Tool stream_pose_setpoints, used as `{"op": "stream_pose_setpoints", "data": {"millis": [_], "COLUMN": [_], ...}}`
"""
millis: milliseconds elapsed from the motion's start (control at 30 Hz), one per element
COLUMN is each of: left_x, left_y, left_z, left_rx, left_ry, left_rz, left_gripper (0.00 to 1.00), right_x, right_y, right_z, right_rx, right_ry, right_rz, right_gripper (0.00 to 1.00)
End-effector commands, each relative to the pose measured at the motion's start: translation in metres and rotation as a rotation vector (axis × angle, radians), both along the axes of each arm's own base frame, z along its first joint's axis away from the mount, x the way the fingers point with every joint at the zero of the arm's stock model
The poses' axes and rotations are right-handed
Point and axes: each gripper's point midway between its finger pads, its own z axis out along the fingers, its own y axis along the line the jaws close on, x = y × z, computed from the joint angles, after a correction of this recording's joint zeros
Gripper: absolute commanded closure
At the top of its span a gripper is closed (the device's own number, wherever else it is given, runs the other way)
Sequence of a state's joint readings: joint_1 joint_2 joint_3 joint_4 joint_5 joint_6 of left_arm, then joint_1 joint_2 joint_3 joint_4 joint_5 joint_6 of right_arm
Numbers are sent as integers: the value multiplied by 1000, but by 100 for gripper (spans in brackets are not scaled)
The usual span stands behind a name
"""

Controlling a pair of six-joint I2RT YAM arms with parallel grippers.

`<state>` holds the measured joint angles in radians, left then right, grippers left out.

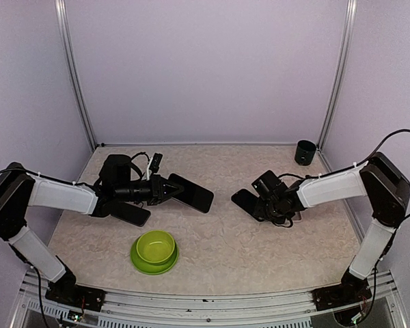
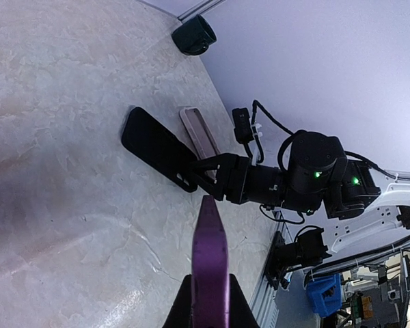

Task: Put the phone into the phone case
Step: Move the phone case to the center of the board.

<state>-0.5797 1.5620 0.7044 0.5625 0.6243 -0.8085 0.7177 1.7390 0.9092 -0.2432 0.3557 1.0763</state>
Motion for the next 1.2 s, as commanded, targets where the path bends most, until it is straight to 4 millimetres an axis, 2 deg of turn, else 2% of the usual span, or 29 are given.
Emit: {"op": "stream_pose_setpoints", "data": {"millis": [0,233,433,700,867,967,1167], "left_x": [-5,-4,-4,-3,0,2,4], "left_y": [-2,-1,-1,-1,0,2,3], "left_z": [34,33,33,33,33,33,37], "left_rx": [-68,-66,-67,-70,-67,-57,-54], "left_ry": [-102,-103,-103,-99,-94,-97,-111], "left_rz": [-27,-23,-23,-17,9,35,56], "left_gripper": [100,100,100,100,100,100,100], "right_x": [7,6,4,3,0,-3,-1], "right_y": [-4,-4,3,4,14,12,5], "right_z": [0,-2,4,16,19,19,23], "right_rx": [-23,-38,2,1,25,14,-17], "right_ry": [1,10,-21,-58,-65,-61,-74], "right_rz": [-29,-10,56,106,179,173,138], "right_gripper": [48,64,83,88,96,93,73]}}
